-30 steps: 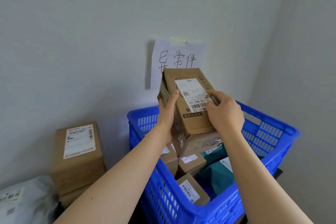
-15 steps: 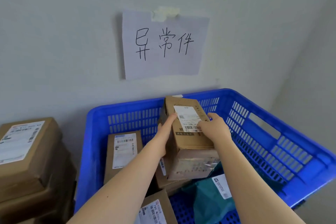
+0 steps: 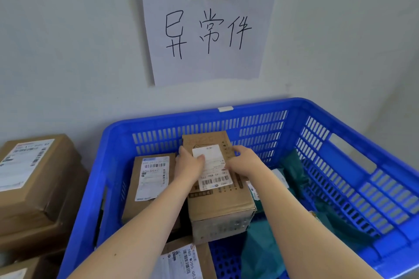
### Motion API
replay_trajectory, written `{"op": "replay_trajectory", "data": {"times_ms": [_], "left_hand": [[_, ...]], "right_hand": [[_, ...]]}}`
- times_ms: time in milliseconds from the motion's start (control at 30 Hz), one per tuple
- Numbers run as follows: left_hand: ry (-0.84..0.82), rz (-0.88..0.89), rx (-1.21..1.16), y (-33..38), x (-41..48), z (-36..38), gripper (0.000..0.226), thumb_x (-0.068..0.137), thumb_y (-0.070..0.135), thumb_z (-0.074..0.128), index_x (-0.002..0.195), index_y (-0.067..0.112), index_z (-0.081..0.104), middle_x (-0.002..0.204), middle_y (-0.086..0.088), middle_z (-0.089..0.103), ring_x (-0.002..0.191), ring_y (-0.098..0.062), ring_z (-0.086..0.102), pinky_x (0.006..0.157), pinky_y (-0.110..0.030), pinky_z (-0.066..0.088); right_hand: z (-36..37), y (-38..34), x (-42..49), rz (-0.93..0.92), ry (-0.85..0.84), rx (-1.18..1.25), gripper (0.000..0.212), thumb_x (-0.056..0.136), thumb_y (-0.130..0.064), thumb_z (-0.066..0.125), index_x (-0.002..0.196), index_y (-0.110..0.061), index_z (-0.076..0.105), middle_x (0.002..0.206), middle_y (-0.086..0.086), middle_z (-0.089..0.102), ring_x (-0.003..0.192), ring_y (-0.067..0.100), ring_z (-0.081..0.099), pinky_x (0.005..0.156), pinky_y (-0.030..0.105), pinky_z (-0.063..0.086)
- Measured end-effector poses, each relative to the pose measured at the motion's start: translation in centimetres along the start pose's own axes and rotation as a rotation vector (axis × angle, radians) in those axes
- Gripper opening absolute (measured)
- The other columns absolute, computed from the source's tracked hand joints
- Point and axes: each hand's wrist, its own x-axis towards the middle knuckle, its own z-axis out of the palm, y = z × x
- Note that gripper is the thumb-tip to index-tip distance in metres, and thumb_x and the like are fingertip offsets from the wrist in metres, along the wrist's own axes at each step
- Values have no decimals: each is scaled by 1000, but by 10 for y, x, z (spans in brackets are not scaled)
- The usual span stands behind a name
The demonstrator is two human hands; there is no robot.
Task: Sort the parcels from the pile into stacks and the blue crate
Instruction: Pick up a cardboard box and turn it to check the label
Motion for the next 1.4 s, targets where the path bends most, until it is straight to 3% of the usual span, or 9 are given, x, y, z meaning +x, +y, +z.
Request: {"op": "replay_trajectory", "data": {"times_ms": [267,433,600,733,867,1033,1167,1300,1400], "left_hand": [[23,229,311,14,-12,-26,65,96,29,54,151,15,23,158,-10,17,141,-25,29,109,-35,31],[-34,343,467,28,-27,-52,46,96,31,54,140,17,45,150,-4,36,136,-21,37,107,-34,33],[-15,415,553,37,-46,-88,29,94,30,54,122,22,61,127,5,60,116,-14,54,95,-34,46],[46,448,577,42,-63,-117,26,93,31,57,117,23,64,121,8,62,113,-13,56,94,-34,46],[89,474,622,34,-80,-149,28,92,32,58,119,25,62,122,12,61,111,-10,57,87,-26,43],[170,511,670,18,-106,-192,29,92,35,57,119,27,61,120,12,62,107,-10,58,86,-27,45],[232,499,655,-12,-130,-247,30,92,35,57,120,26,61,122,10,63,108,-11,58,83,-24,42],[305,487,646,-44,-152,-305,29,91,38,57,117,28,63,117,12,64,108,-10,59,78,-22,37],[324,438,672,-74,-170,-350,27,90,37,57,116,31,63,119,14,63,109,-10,58,76,-23,35]], "right_hand": [[7,-13,-5,-91,46,-146,52,88,-12,50,139,-19,41,127,6,55,99,22,57,75,32,48],[5,-28,-19,-213,59,-299,57,86,-8,49,141,-18,43,136,11,51,104,26,60,78,34,52],[8,-46,-38,-325,41,-351,52,87,-6,48,136,-24,51,133,3,57,89,20,64,73,31,53],[18,-64,-55,-397,38,-366,39,93,-12,44,129,-21,57,123,4,61,76,18,59,65,30,49],[40,-83,-80,-452,77,-399,43,89,-11,46,129,-24,58,126,-2,61,106,20,59,77,28,47],[67,-104,-111,-500,104,-401,43,89,-12,49,130,-26,56,132,-4,57,121,18,53,90,29,44],[109,-130,-148,-578,104,-382,41,89,-11,49,127,-25,58,127,-2,60,116,18,54,91,30,45],[155,-156,-179,-638,96,-375,40,88,-12,50,125,-25,60,118,1,63,95,21,58,84,31,49],[198,-175,-202,-671,96,-356,40,89,-12,50,125,-25,61,123,3,63,108,23,57,88,31,46]]}}
